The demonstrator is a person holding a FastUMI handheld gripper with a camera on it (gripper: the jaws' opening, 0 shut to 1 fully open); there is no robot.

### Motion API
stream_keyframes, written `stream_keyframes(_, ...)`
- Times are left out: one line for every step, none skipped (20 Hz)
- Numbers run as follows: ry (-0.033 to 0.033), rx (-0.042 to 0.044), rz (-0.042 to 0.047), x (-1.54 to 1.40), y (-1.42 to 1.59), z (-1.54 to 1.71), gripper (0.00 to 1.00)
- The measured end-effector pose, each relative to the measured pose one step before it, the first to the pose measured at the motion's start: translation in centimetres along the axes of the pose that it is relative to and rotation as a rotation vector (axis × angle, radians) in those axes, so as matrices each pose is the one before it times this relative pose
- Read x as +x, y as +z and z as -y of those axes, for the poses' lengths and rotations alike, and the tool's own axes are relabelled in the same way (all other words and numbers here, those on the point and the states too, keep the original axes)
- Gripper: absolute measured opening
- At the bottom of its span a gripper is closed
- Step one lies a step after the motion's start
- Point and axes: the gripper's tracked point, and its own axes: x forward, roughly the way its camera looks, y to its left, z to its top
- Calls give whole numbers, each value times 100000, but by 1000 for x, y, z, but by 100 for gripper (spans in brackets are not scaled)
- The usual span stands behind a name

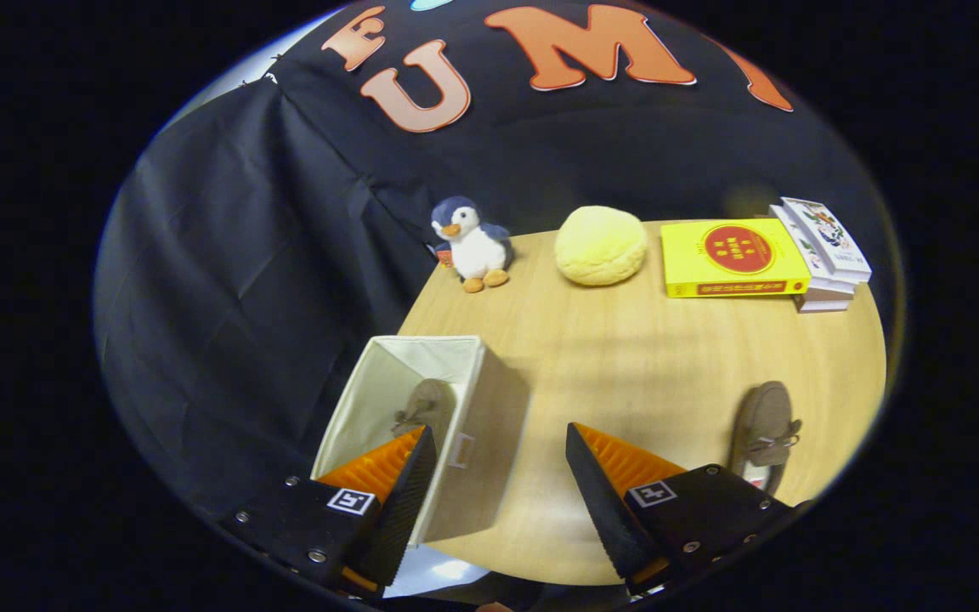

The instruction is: Open the storage box then place both shoes into the box .Put the left shoe in first, then the right shoe, with the right side of both shoes facing outward in a uniform manner.

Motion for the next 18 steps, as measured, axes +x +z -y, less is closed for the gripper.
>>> stream_keyframes(-1710,-371,723,-799,-304,1759,93)
stream_keyframes(-1993,-354,471,-549,-543,1956,95)
stream_keyframes(-2442,-282,22,-338,-740,2076,95)
stream_keyframes(-2967,121,-59,-136,-712,2149,96)
stream_keyframes(-2744,400,-403,-88,-715,1967,96)
stream_keyframes(-2767,636,-606,-121,-878,2005,96)
stream_keyframes(-2682,252,-393,2,-711,1823,96)
stream_keyframes(-3092,-291,-439,42,-746,1882,96)
stream_keyframes(-2567,-1267,-1144,233,-859,1859,96)
stream_keyframes(-3183,-2618,-1663,326,-1174,1713,96)
stream_keyframes(-3366,-2919,-911,271,-766,1688,96)
stream_keyframes(-2086,-2045,299,429,-545,1263,94)
stream_keyframes(-1553,-1038,-240,674,-609,976,92)
stream_keyframes(-1246,398,-513,507,-567,854,89)
stream_keyframes(-484,781,-876,721,-506,540,88)
stream_keyframes(-273,539,-101,687,-352,384,83)
stream_keyframes(-562,-26,513,775,-108,481,81)
stream_keyframes(-1341,-443,505,894,-133,641,76)
